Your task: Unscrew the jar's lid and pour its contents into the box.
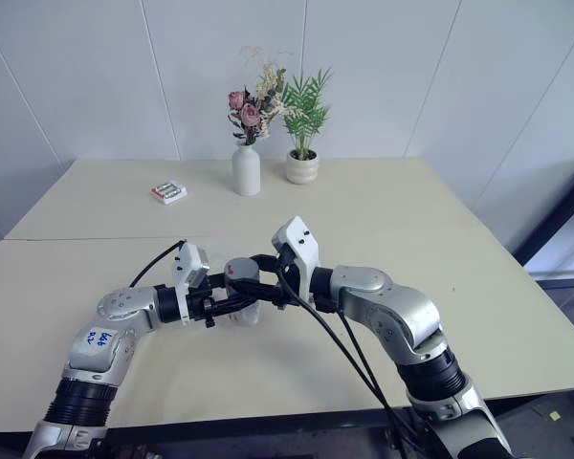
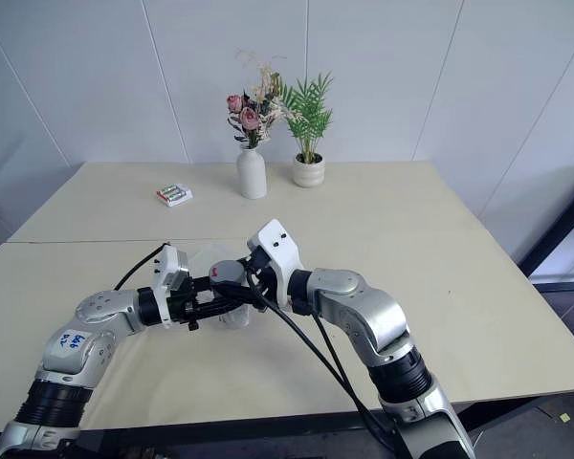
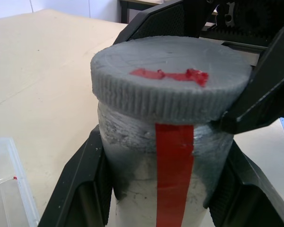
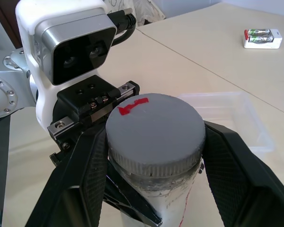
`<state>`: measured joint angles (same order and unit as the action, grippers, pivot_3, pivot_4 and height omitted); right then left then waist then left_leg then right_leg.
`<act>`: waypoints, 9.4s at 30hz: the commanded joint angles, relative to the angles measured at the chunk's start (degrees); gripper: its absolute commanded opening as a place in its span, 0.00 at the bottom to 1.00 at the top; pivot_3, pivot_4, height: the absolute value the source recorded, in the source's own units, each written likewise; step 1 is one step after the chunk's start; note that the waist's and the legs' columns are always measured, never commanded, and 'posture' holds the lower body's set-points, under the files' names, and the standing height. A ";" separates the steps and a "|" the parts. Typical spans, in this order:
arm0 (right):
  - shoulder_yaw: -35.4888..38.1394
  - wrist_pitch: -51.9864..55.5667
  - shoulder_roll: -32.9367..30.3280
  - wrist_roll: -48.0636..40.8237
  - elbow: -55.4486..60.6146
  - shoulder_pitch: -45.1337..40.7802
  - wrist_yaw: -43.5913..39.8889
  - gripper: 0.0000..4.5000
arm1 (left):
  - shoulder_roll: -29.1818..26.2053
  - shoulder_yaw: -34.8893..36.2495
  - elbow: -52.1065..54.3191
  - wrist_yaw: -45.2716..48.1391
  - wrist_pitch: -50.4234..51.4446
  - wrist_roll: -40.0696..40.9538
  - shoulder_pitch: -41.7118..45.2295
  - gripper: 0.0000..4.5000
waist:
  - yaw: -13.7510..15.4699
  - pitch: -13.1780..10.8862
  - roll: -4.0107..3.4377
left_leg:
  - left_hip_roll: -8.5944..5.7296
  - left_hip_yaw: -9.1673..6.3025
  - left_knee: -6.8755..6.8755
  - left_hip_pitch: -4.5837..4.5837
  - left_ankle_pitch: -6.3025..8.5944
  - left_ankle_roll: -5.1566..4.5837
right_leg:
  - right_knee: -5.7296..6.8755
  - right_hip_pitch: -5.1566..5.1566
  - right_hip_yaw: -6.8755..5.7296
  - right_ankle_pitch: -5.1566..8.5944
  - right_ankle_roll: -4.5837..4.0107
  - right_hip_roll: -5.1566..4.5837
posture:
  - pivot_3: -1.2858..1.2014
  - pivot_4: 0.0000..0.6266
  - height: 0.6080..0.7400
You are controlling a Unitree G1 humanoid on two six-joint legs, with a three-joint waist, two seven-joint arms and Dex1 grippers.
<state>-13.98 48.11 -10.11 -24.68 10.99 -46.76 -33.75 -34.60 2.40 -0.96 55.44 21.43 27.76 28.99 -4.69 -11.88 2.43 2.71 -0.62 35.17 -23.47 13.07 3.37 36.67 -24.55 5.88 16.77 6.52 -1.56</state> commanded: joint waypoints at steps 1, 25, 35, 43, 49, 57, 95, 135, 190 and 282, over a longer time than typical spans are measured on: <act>1.23 -1.45 0.80 -0.95 0.72 -0.83 -0.82 0.56 | -0.36 0.88 1.23 1.43 -0.65 0.51 0.66 0.47 | -0.01 0.00 0.00 | 0.00 0.00 0.00 0.00 0.00 0.00 | 0.00 0.00 0.00 0.00 0.00 0.00 | 0.52 0.24 1.00; -1.28 -12.42 -9.44 -7.45 -13.09 -10.57 -48.64 0.56 | 2.90 -6.86 -2.41 21.87 -3.80 0.23 6.79 0.47 | -0.12 0.00 0.00 | 0.00 0.02 0.07 0.04 0.00 -0.01 | 0.11 0.02 0.02 0.01 0.02 0.07 | 0.52 0.24 1.00; 0.38 -11.77 -9.75 -6.61 -15.25 -10.10 -48.68 0.72 | 3.11 -3.94 -2.13 20.39 -5.07 0.78 6.53 0.47 | -0.06 0.00 0.00 | 0.01 0.02 0.22 0.06 -0.01 -0.01 | 0.27 0.02 0.05 0.01 0.02 0.08 | 0.52 0.24 1.00; 2.33 -11.68 -9.20 -7.45 -14.86 -9.24 -46.44 0.99 | 2.65 -3.36 -0.69 19.57 -4.50 1.81 5.96 0.47 | 0.08 0.00 0.00 | 0.01 0.01 0.34 0.04 0.00 -0.01 | 0.31 0.03 0.06 0.01 0.02 0.07 | 0.52 0.24 1.00; 3.41 -14.20 -8.74 -7.30 -15.91 -9.15 -45.35 0.99 | 2.30 -2.95 0.42 19.26 -3.86 2.49 5.52 0.47 | -0.06 0.00 0.00 | 0.01 0.01 0.36 0.05 0.00 -0.01 | 0.36 0.03 0.06 0.01 0.02 0.09 | 0.52 0.24 1.00; 5.55 -19.38 -8.58 -5.73 -17.27 -8.58 -41.39 0.99 | 1.38 -1.67 2.58 18.18 -2.64 3.37 2.81 0.47 | -0.05 0.00 0.00 | 0.01 0.01 0.36 0.05 0.00 -0.01 | 0.35 0.03 0.07 0.01 0.02 0.08 | 0.52 0.24 1.00; 5.38 -18.29 -8.02 -2.80 -13.31 -3.86 -27.60 0.99 | 2.54 -1.49 1.07 15.90 -7.48 1.65 2.49 0.47 | -0.04 0.00 -0.01 | 0.01 0.02 0.38 0.05 0.00 -0.01 | 0.35 0.03 0.09 0.01 0.02 0.08 | 0.52 0.24 1.00; 8.65 -13.85 -10.60 -9.24 -8.10 -2.31 -27.62 0.99 | 2.54 -1.37 0.57 16.03 -7.74 1.01 2.12 0.47 | -0.28 -0.01 -0.02 | 0.01 0.19 0.33 0.15 0.00 -0.01 | 0.36 0.03 0.31 -0.01 0.07 0.12 | 0.52 0.24 1.00; 5.74 -16.99 -13.48 -4.35 -10.12 -1.35 -27.70 0.99 | 2.48 -1.71 1.10 15.64 -7.09 1.34 1.82 0.47 | -0.06 -0.01 -0.02 | 0.02 0.22 0.35 0.12 0.00 -0.01 | 0.31 0.03 0.33 -0.02 0.08 0.12 | 0.52 0.24 1.00; 12.42 -2.89 -1.85 -17.89 -12.15 -8.80 -28.99 0.58 | 1.35 -1.95 2.83 15.55 -5.80 1.60 -0.06 0.47 | -0.09 -0.01 -0.02 | 0.03 0.22 0.34 0.12 0.00 -0.01 | 0.33 0.02 0.34 -0.02 0.08 0.12 | 0.52 0.24 1.00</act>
<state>-7.17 44.88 -12.85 -36.79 -3.07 -51.84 -63.11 -32.12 1.82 0.25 70.57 16.57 31.68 30.40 -4.78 -11.89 2.41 2.75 -0.40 35.51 -23.35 13.07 3.36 37.00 -24.53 6.22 16.75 6.60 -1.44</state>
